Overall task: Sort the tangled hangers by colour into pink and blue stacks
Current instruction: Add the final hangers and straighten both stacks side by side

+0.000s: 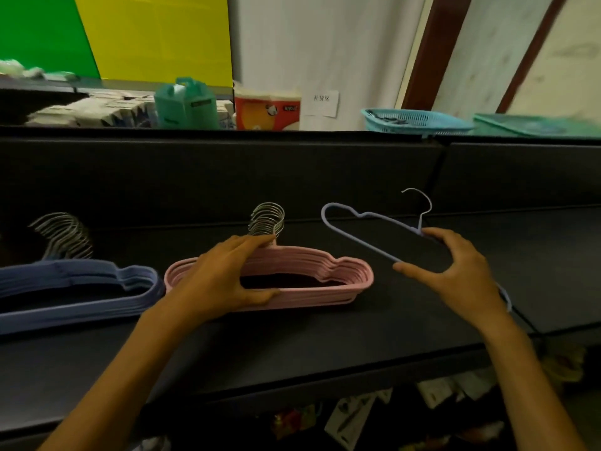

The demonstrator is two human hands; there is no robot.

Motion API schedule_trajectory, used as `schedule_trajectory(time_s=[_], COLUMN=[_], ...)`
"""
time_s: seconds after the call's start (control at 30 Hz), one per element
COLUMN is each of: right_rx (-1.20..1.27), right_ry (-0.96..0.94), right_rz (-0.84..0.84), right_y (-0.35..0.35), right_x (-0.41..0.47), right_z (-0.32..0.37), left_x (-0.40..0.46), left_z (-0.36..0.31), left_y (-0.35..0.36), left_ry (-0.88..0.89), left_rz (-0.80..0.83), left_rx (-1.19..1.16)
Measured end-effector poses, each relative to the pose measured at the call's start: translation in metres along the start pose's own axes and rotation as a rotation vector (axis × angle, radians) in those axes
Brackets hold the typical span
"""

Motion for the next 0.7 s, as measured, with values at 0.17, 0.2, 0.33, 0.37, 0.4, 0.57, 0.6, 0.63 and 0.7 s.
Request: schedule_trajectory(time_s=[0.17,0.2,0.33,0.37,0.4,0.57,0.6,0.63,0.7], right_rx=[-0.015,-0.019,-0.027,-0.027,-0.028,-0.047,-0.055,-0.066,-0.086], right_ry=[-0.003,-0.001,-0.01,-0.013,-0.016,-0.059,-0.073,-0.089,-0.124], right_rz=[0.008,0.014,0.021,0.024,0.03,0.07,0.079,0.086,0.094], right_y=[0.001,0.002,0.002,0.003,0.003,0.01,0.012,0.015,0.021], right_x=[-0.005,-0.005,-0.005,-0.005,-0.004,0.0,0.001,0.002,0.003], right_z=[0.003,0.003,0.003,0.004,0.005,0.012,0.016,0.02,0.03], left_x=[-0.001,-0.001,-0.002,-0.002,-0.002,-0.009,-0.013,-0.018,-0.031], left_z=[0.0,-0.001,-0.004,-0.006,-0.008,-0.016,-0.015,-0.012,-0.007], left_y=[0.001,0.001,0.001,0.001,0.001,-0.014,-0.019,-0.025,-0.035], left_ry=[-0.025,-0.03,-0.041,-0.037,-0.032,-0.08,-0.111,-0.147,-0.236], left_rz=[-0.029,-0.027,-0.002,0.006,0.015,-0.027,-0.04,-0.043,-0.031], left_rx=[0.02,0.022,0.026,0.035,0.053,0.196,0.245,0.305,0.405])
Point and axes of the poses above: each hand's wrist, its own x-axis towards the middle knuckle, its own y-axis out of the palm, z = x × y, the point moved 7 cm from there along x, towards the middle knuckle, and after that the axes turned 9 degrees about y, right-handed, at the moved point
